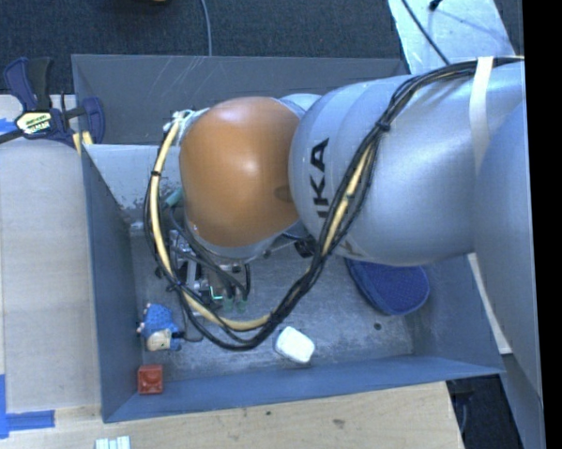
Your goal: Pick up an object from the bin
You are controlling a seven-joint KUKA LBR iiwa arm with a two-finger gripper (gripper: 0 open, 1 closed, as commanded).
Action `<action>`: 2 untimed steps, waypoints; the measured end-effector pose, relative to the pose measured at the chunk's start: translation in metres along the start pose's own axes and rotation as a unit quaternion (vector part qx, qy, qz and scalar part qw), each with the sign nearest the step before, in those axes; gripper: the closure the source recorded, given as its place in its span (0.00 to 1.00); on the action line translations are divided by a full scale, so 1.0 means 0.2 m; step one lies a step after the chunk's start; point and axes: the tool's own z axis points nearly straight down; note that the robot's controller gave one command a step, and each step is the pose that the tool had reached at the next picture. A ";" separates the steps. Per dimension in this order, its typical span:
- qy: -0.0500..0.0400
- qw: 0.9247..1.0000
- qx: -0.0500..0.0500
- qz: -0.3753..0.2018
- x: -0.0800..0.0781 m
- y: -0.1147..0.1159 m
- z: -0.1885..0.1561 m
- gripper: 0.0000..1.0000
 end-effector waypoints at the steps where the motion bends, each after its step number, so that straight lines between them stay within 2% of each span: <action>1: -0.001 0.986 0.000 -0.166 -0.01 0.03 0.68 0.00; 2: -0.003 0.986 -0.001 -0.165 -0.02 0.03 0.67 1.00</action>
Offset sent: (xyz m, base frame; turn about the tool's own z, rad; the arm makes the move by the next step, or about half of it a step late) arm 0.0031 0.0065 -0.1339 -0.3328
